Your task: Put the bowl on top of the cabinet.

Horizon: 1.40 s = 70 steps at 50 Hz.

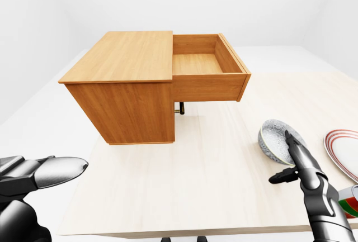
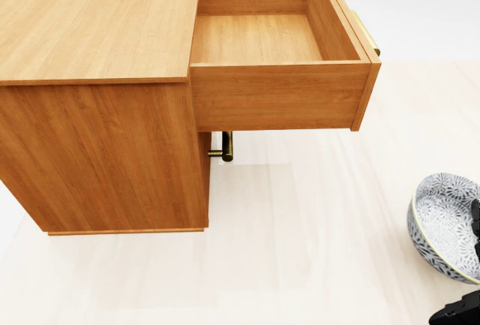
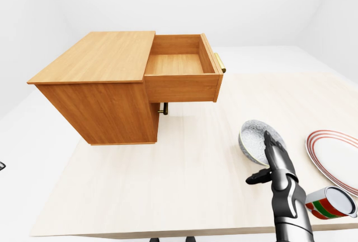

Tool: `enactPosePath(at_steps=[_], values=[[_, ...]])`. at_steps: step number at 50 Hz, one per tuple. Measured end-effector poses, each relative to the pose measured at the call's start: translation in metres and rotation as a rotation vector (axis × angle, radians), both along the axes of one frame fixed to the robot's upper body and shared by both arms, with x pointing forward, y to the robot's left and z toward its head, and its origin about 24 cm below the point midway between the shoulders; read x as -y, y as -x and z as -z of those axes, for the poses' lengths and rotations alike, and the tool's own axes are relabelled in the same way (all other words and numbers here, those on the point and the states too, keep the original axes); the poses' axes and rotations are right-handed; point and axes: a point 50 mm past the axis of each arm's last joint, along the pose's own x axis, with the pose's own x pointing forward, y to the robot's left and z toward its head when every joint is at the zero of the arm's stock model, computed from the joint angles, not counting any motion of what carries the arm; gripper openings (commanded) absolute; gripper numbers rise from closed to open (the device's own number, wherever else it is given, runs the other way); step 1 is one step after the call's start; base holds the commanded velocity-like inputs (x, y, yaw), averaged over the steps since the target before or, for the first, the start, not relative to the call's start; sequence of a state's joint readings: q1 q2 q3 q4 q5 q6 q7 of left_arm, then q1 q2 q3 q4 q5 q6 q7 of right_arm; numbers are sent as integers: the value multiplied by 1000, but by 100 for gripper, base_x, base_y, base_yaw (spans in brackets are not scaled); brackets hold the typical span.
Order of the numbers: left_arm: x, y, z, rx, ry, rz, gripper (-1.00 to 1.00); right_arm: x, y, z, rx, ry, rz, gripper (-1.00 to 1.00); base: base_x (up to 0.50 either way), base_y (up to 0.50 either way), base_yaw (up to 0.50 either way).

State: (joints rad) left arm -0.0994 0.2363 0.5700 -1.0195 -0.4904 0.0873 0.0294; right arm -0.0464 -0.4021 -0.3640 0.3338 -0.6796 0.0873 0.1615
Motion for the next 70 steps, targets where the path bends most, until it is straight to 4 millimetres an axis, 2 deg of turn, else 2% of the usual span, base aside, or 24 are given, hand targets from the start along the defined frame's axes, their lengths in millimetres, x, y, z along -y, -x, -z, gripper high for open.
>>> enactPosePath(at_steps=[16,17,18,19,32,56,62,70], values=[[0,1,-1,7,5,8,100,4,5,12,-38,10,31,100,0,0,0],[0,1,-1,7,5,9,100,5,6,13,-40,10,32,34,1,0,0],[0,1,-1,8,6,9,100,5,6,13,-40,13,35,-92,0,0,0],[0,1,-1,8,6,10,100,5,6,14,-40,15,37,-100,0,0,0],[-1,2,-2,14,11,13,100,9,3,7,-7,70,56,-100,0,0,0],[1,1,-1,7,6,14,100,7,9,0,7,19,33,-100,0,0,0],[1,0,0,1,2,12,100,4,6,-16,-7,25,-37,-100,0,0,0],[1,-1,0,-3,0,11,100,2,-3,-51,10,73,-119,-100,0,0,0]])
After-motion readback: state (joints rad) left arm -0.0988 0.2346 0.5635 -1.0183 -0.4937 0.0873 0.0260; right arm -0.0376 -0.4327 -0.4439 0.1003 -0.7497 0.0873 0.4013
